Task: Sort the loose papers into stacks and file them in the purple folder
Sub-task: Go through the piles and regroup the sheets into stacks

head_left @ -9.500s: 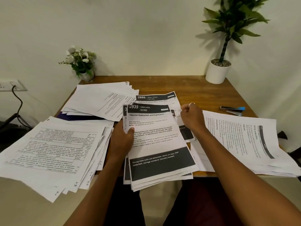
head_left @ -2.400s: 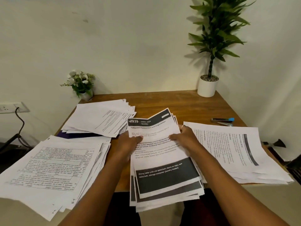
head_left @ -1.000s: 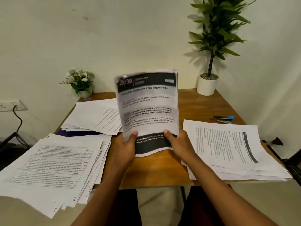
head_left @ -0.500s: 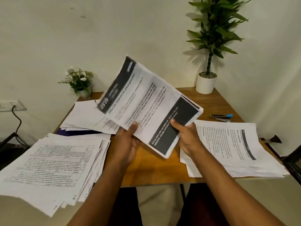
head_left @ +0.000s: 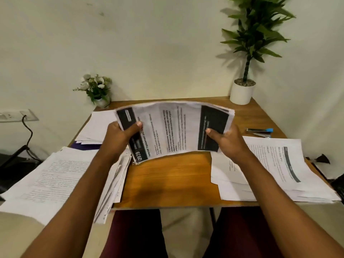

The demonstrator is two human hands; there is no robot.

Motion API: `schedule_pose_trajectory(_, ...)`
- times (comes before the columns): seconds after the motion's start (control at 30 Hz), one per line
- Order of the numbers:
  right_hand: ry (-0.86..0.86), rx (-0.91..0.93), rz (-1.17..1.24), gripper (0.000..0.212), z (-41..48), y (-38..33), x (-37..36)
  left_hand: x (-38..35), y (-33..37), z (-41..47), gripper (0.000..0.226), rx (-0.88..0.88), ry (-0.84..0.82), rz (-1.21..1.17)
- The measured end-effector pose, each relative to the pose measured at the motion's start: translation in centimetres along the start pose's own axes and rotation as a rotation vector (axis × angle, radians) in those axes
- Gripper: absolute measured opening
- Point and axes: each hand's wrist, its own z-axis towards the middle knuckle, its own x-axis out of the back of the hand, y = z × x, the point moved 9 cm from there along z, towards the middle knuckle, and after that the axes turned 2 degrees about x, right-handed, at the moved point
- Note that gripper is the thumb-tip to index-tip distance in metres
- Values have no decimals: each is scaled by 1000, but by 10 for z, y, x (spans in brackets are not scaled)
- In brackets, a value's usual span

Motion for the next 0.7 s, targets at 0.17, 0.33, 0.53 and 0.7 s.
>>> schedule_pose_trajectory(0.17, 11, -119, -71, 40, -10, 38, -10, -21, -55, -26, 22, 137, -34, -18)
schedule_pose_trajectory(0.33, 31, -120, -106, 45, -6, 45, -8, -28, -66, -31, 19, 151, -24, -10)
schedule_pose_trajectory(0.53, 144, 383, -28, 77, -4, -43, 18, -8, -28, -10, 19, 61, 71, 307)
schedule_pose_trajectory(0.7, 13, 603, -570, 90, 0, -129, -11, -22, 41, 8, 10, -118, -52, 654)
